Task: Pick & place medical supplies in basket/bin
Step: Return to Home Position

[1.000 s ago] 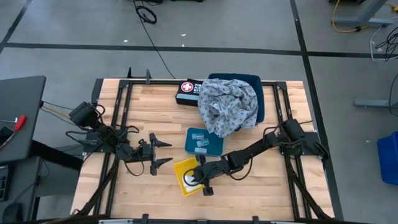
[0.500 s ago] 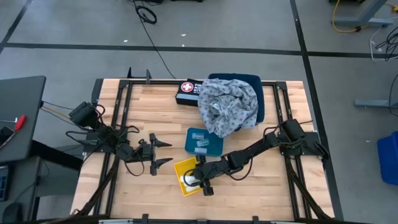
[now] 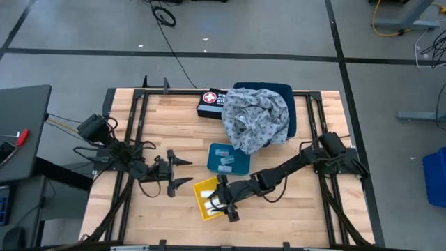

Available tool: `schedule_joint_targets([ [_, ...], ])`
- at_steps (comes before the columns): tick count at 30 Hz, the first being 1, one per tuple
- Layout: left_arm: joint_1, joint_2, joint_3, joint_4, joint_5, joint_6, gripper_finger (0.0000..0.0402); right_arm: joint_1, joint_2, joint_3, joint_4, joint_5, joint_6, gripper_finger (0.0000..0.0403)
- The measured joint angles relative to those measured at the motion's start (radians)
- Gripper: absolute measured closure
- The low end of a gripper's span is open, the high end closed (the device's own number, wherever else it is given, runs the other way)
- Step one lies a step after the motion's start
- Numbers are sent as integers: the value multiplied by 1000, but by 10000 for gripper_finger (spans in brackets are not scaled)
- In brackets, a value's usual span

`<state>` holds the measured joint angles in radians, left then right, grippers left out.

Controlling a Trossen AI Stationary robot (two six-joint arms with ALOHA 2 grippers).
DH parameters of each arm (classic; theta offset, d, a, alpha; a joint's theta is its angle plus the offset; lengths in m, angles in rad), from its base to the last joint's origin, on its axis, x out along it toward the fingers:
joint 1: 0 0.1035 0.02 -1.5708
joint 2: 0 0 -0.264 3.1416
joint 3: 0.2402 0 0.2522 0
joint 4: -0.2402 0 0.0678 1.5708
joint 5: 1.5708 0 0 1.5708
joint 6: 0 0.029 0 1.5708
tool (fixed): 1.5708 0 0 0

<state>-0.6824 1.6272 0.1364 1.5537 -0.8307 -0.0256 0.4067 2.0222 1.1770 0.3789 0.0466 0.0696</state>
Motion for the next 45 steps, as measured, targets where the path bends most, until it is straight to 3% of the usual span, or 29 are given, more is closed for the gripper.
schedule_joint_targets([
  [10,-109,-139,-18,-2,-7,57,109,31,-137,-1,9,-25,-142,158],
  [16,-172,-292,-10,-224,-12,-18,109,44,-245,-85,17,7,-160,158],
  [21,-254,-524,-2,-341,-48,125,109,50,-352,-209,92,47,-153,158],
  [26,-397,-846,-2,-640,-163,169,109,55,-461,-356,229,47,-116,158],
  [32,-509,-1162,-2,-1151,-198,-75,109,59,-572,-472,240,44,-104,158],
  [37,-556,-1299,-2,-1313,-249,-182,109,62,-639,-512,260,54,-33,158],
  [39,-566,-1319,-2,-1313,-218,-195,109,59,-655,-514,254,59,-3,158],
  [45,-575,-1290,-2,-1305,11,-313,109,55,-707,-517,74,65,19,158],
])
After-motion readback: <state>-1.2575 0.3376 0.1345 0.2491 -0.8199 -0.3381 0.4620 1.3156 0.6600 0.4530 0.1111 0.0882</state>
